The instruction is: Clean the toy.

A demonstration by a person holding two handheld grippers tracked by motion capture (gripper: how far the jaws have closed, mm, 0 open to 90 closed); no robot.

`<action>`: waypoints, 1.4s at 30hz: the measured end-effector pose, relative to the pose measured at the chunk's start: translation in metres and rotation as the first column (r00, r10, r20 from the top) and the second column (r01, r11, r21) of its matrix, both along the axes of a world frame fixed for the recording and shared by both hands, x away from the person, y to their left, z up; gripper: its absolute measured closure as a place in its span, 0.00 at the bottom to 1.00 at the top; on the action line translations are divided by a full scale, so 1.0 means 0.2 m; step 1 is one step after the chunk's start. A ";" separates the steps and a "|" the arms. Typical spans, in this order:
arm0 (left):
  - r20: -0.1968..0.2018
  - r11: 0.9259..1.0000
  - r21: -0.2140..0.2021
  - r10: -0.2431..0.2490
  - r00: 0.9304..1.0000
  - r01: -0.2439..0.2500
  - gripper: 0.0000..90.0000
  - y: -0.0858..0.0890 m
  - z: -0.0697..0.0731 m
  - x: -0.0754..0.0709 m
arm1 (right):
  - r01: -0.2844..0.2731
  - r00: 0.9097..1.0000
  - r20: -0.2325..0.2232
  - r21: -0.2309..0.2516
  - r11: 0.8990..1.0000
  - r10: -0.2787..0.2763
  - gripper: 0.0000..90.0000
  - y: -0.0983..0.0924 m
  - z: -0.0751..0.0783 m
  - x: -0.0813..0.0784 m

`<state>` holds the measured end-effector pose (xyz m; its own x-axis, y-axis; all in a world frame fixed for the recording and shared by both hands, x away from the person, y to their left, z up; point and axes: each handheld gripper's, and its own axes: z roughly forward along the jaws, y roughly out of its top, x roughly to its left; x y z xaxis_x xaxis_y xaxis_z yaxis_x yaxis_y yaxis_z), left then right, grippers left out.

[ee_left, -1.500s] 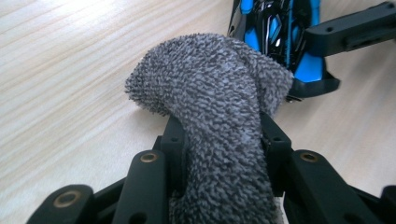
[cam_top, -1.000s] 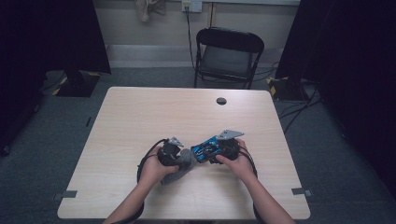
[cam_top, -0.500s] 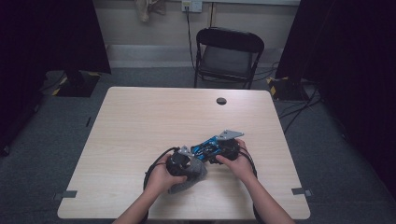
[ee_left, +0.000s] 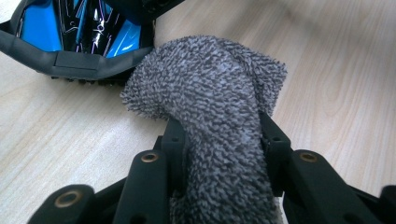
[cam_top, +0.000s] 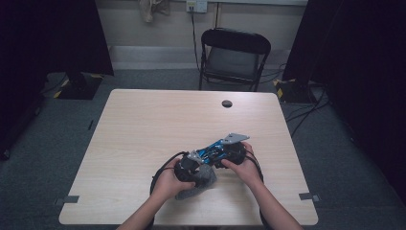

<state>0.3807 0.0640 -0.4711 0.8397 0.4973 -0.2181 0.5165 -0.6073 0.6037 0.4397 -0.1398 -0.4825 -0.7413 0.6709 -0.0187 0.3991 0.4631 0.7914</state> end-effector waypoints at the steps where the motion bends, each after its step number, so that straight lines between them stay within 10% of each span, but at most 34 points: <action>1: -0.001 1.000 -0.005 0.005 1.000 -0.005 0.70 0.00 0.00 0.00 | 0.000 1.000 0.000 0.000 1.000 0.000 0.15 0.00 0.00 0.00; 26: -0.004 1.000 0.003 -0.022 1.000 0.022 0.70 -0.05 0.03 0.01 | -0.008 1.000 -0.022 0.016 1.000 0.009 0.15 -0.10 0.06 -0.03; 42: 0.000 0.995 -0.040 -0.086 0.996 0.086 0.69 -0.32 0.04 0.04 | 0.078 0.997 -0.029 0.033 0.996 -0.077 0.15 -0.41 0.03 -0.13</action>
